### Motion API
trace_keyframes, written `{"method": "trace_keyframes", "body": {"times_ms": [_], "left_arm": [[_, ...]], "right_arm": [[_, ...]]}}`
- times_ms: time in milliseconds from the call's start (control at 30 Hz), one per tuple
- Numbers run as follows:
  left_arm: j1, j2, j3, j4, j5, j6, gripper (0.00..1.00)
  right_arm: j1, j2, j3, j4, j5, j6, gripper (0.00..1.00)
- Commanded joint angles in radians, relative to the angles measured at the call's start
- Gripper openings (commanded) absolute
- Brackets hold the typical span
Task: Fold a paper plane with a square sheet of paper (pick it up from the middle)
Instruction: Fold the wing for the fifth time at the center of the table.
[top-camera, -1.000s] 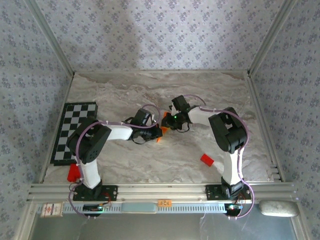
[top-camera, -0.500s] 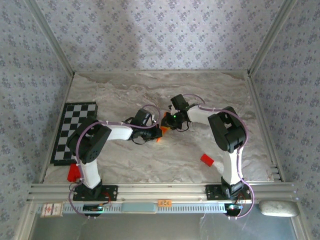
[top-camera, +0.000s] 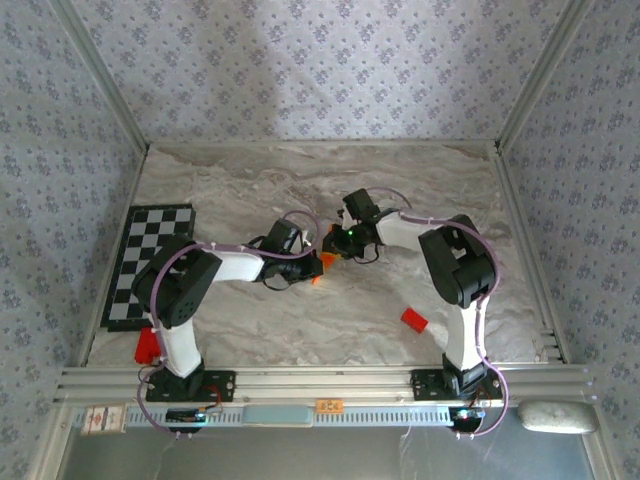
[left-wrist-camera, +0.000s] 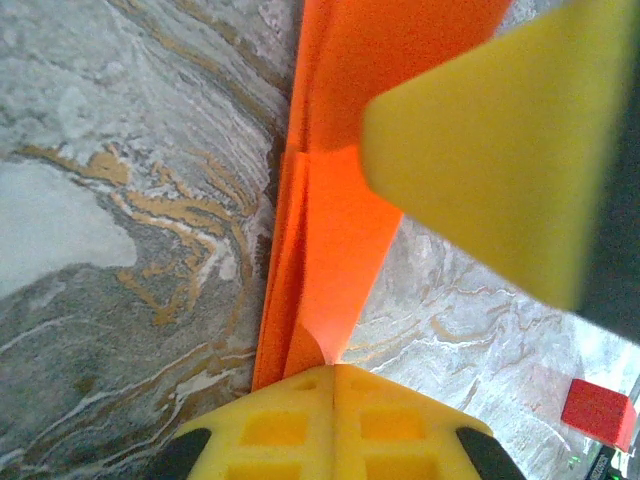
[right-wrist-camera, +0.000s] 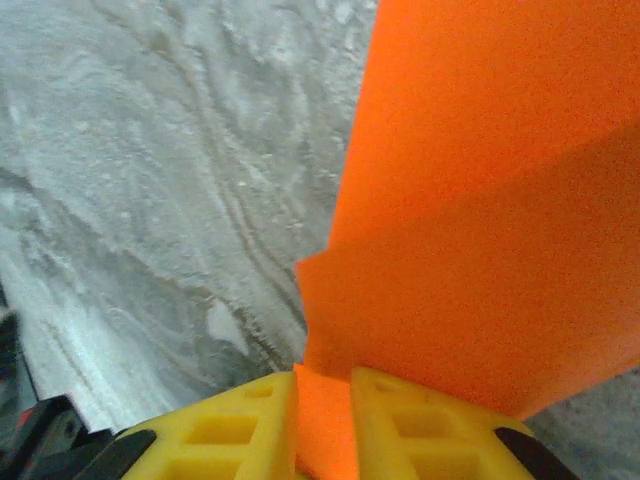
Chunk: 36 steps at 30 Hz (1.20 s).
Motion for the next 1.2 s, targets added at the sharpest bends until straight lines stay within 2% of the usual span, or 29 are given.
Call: {"method": "trace_keyframes", "body": {"times_ms": [0,300,733,1167], "left_arm": [[0.005,0.012,-0.04,-0.09,-0.017,-0.004,0.0],[0.006,0.018,-0.043,-0.054,0.001,-0.02,0.0],[0.01,0.02,-0.046,-0.037,0.013,-0.028,0.0],[0.015,-0.03,-0.048,-0.089,0.049,0.002,0.01]], "right_arm": [[-0.003,-0.089,-0.04,0.054,-0.042,-0.029,0.23],[0.03,-0.11,-0.166,0.145,-0.026,0.09,0.19],[0.032,-0.029,-0.115,0.133,-0.038,0.077,0.16],[0.028,0.053,-0.064,-0.088,0.124,0.036,0.16]]}}
